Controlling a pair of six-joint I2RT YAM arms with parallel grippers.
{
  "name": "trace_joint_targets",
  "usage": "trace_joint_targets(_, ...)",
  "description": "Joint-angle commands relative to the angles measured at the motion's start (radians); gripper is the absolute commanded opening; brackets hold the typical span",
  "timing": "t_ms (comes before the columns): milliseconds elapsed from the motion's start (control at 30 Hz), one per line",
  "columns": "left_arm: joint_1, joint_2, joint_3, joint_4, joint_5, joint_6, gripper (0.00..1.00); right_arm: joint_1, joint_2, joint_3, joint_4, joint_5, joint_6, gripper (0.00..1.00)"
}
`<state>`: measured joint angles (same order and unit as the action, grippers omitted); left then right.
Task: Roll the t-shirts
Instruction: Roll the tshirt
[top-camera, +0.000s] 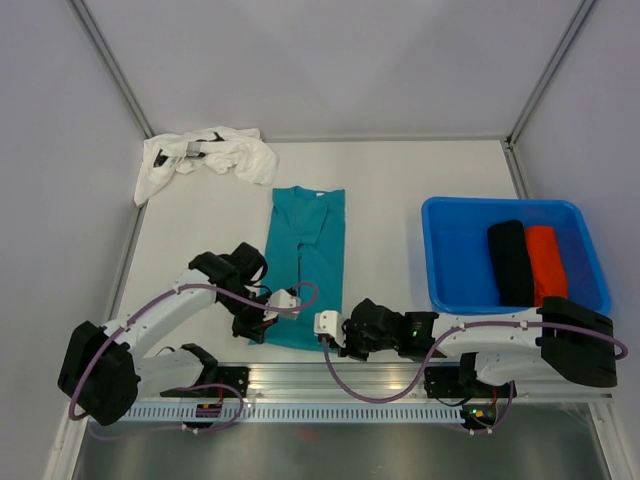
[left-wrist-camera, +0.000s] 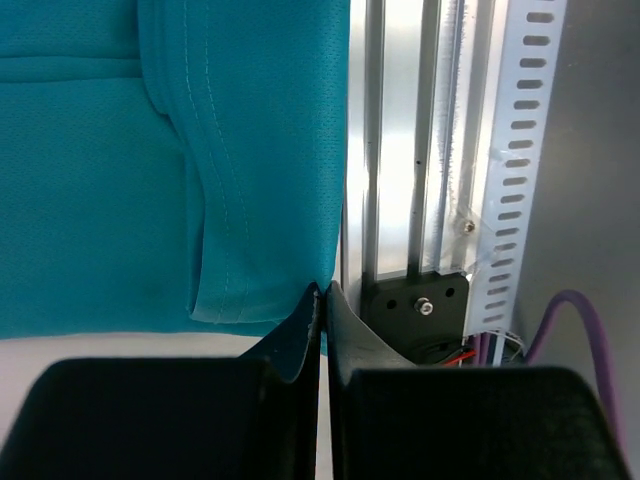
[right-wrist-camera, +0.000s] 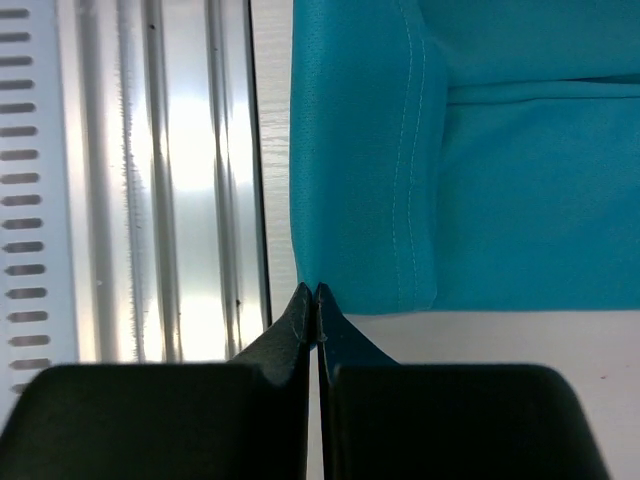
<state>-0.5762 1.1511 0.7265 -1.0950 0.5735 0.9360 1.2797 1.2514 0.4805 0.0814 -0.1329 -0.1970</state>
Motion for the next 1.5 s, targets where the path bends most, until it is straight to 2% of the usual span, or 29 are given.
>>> trace_joint_targets(0,0.024,-0.008,0.039,-0.106,0.089,0.052,0.02,-0.022,-0.056,0.018,-0.008,-0.109,0.134,0.00)
trace_joint_targets(100,0.038,0.048,0.045,-0.106,0.098,0.107,0.02,-0.089,-0.066,0.003,0.014,-0.164,0.185,0.00)
trace_joint_targets(267,0.137,0.215,0.145,-0.146,0.146,0.199,0.02,-0.256,0.002,0.044,0.028,-0.281,0.214,0.00)
trace_joint_targets(400,0.188,0.340,0.226,-0.154,0.135,0.230,0.03,-0.296,0.091,0.102,0.012,-0.321,0.206,0.01)
trace_joint_targets(467,0.206,0.403,0.241,-0.166,0.131,0.248,0.05,-0.322,0.129,0.109,0.009,-0.324,0.206,0.00)
trace_joint_targets(667,0.266,0.495,0.277,-0.152,0.094,0.287,0.19,-0.390,0.166,0.115,0.049,-0.329,0.246,0.00)
trace_joint_targets(767,0.269,0.512,0.303,-0.140,0.091,0.276,0.25,-0.404,0.180,0.132,0.041,-0.320,0.243,0.00)
trace_joint_targets(900,0.279,0.509,0.324,-0.111,0.094,0.242,0.28,-0.408,0.220,0.158,0.024,-0.326,0.243,0.01)
trace_joint_targets(1100,0.320,0.478,0.355,-0.106,0.077,0.190,0.39,-0.421,0.249,0.173,-0.005,-0.294,0.261,0.00)
trace_joint_targets(1200,0.320,0.440,0.357,-0.146,0.132,0.187,0.63,-0.428,0.249,0.178,-0.003,-0.292,0.275,0.00)
trace_joint_targets(1300,0.314,0.395,0.280,-0.068,0.137,0.129,0.66,-0.430,0.250,0.179,0.004,-0.294,0.278,0.00)
trace_joint_targets(1467,0.314,0.395,0.248,-0.057,0.166,0.119,0.72,-0.433,0.266,0.196,-0.032,-0.286,0.269,0.00)
